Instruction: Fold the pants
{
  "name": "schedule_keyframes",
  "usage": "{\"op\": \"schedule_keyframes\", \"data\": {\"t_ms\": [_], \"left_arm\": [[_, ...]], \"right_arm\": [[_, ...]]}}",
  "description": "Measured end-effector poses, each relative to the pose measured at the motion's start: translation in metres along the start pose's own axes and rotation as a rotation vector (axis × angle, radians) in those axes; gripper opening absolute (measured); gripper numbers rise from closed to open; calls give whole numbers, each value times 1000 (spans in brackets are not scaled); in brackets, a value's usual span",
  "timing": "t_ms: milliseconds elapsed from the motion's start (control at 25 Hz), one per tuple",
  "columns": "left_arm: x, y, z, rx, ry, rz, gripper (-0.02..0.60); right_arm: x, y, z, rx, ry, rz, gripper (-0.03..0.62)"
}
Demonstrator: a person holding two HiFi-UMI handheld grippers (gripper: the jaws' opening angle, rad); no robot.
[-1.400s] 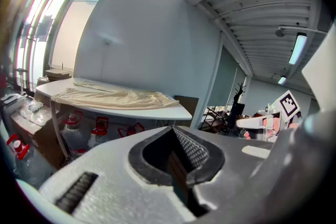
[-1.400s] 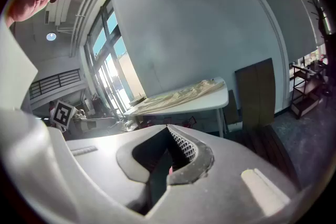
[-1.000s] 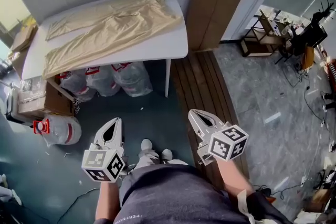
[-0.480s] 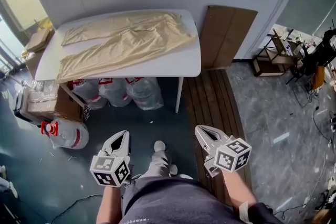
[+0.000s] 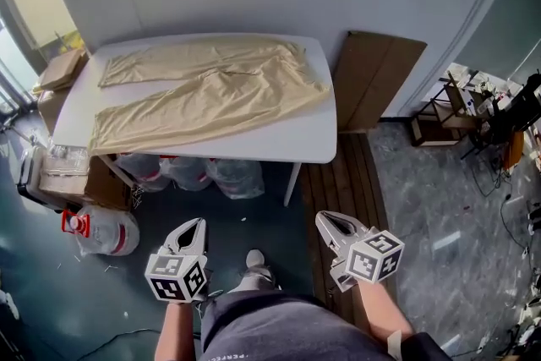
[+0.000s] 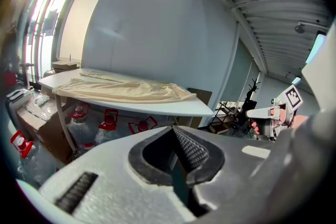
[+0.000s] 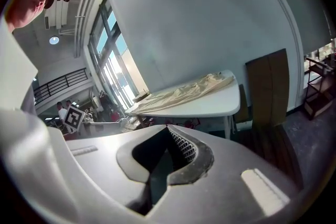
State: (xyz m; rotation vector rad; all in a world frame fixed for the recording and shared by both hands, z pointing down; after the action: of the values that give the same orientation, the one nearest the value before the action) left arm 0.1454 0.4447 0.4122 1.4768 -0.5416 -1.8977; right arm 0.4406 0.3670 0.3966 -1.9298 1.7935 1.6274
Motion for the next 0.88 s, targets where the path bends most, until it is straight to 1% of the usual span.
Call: {"op": "schedule_keyframes", "data": {"t_ms": [120,280,400,520,600,800,880], "left_arm": [[15,14,17,2,19,12,-3],[30,28,36,-27,19,48,-3],[43,39,50,-16,27,51,-3],[52,48,61,-15,6,49,-3],[56,54,66,-12,-8,55,-3],[74,69,86,14,-24,58,-3],[83,73,97,24,-45,52,-3]], "right_arm": [[26,19,-13,7,1,3,-2],[52,47,-26,8,1,19,-2],[71,67,-34,14,-16,37,-2],[82,83,-34,28,-33,57,-2],[89,92,-39,21,-47,83,-2],[123,116,-56,36,-73,100,-2],[136,128,-61,47,-93,106,-2]]}}
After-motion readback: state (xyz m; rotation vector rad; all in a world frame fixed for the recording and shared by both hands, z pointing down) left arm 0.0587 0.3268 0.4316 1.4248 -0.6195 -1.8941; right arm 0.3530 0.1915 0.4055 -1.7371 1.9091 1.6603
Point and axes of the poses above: the fingertips, and each gripper's own axes: y forward along the fingers, z to its left, x out of its top, the point moved 5 cm from there along -y, backward along the fingers, and after that the axes turned 15 degrees about z, right-handed, at the moved point
